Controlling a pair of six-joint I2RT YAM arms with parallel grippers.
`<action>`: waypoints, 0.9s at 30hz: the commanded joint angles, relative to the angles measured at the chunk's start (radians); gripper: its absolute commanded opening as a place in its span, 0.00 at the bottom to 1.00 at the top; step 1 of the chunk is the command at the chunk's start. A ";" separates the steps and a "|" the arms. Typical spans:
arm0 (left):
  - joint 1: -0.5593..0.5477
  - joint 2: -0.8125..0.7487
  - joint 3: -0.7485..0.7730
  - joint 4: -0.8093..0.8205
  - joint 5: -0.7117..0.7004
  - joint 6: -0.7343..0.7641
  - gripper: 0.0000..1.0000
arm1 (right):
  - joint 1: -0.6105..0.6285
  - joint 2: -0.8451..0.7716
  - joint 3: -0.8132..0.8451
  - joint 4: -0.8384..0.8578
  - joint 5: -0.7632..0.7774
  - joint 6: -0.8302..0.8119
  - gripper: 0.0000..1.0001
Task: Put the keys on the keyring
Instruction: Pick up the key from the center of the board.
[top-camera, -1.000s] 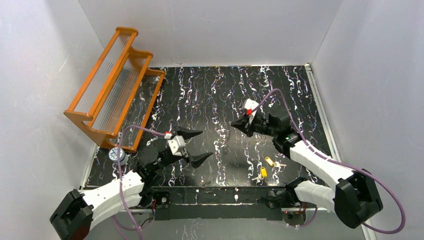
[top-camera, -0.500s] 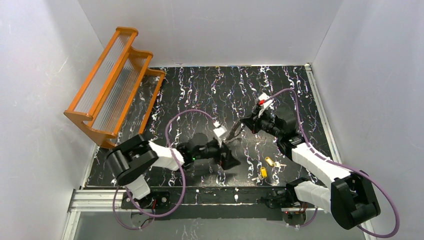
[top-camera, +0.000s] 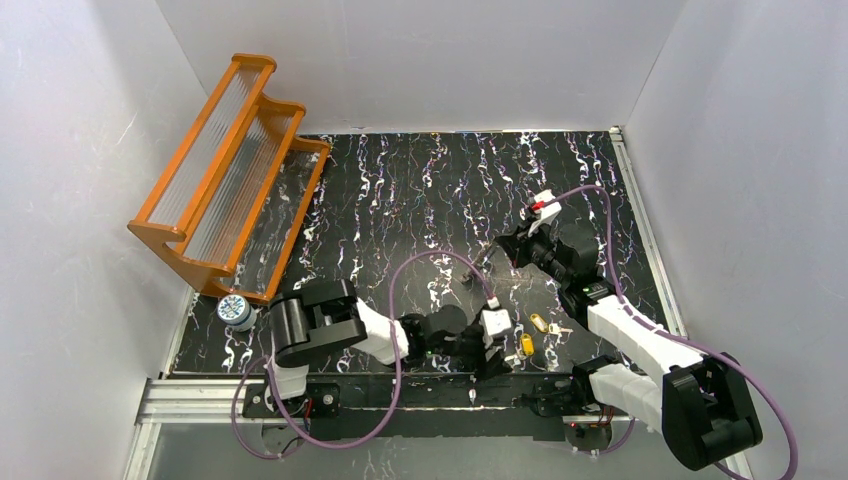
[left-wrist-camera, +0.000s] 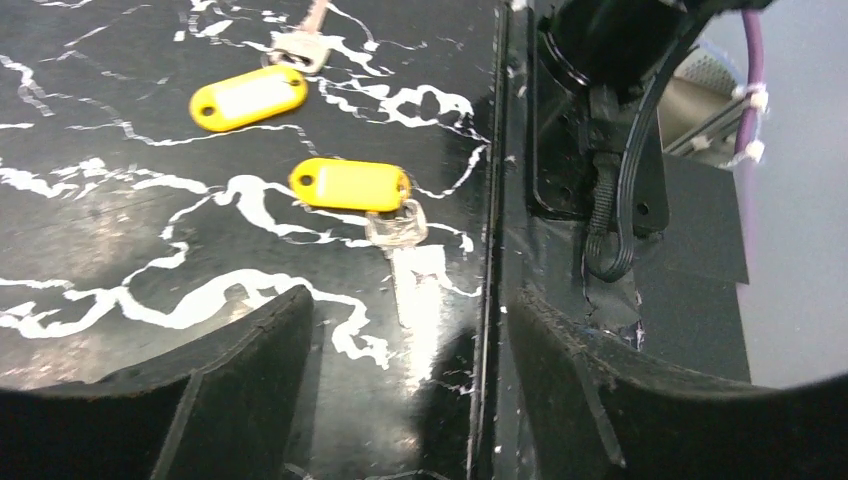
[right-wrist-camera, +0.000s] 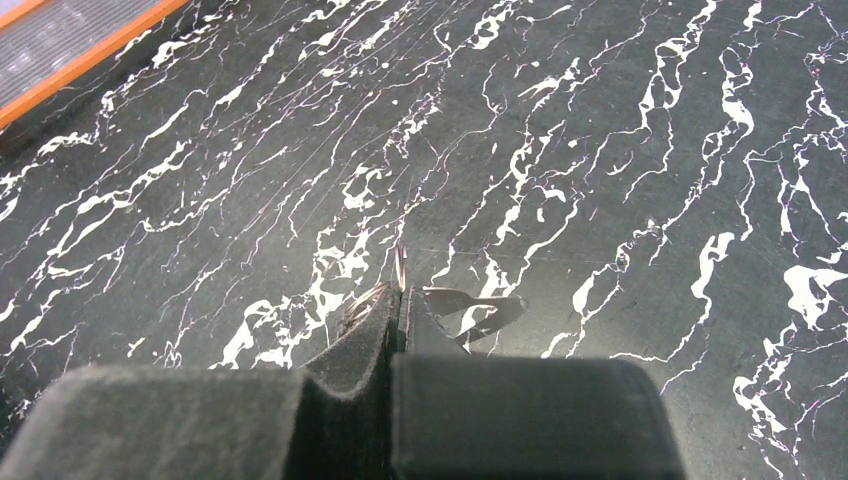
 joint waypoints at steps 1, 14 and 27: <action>-0.053 0.038 0.044 0.016 -0.118 0.149 0.66 | -0.006 -0.025 -0.010 0.060 0.028 0.015 0.01; -0.098 0.123 0.131 0.016 -0.226 0.207 0.51 | -0.010 -0.034 -0.017 0.069 0.000 0.015 0.01; -0.105 0.173 0.172 0.016 -0.173 0.219 0.34 | -0.009 -0.032 -0.021 0.077 -0.007 0.018 0.01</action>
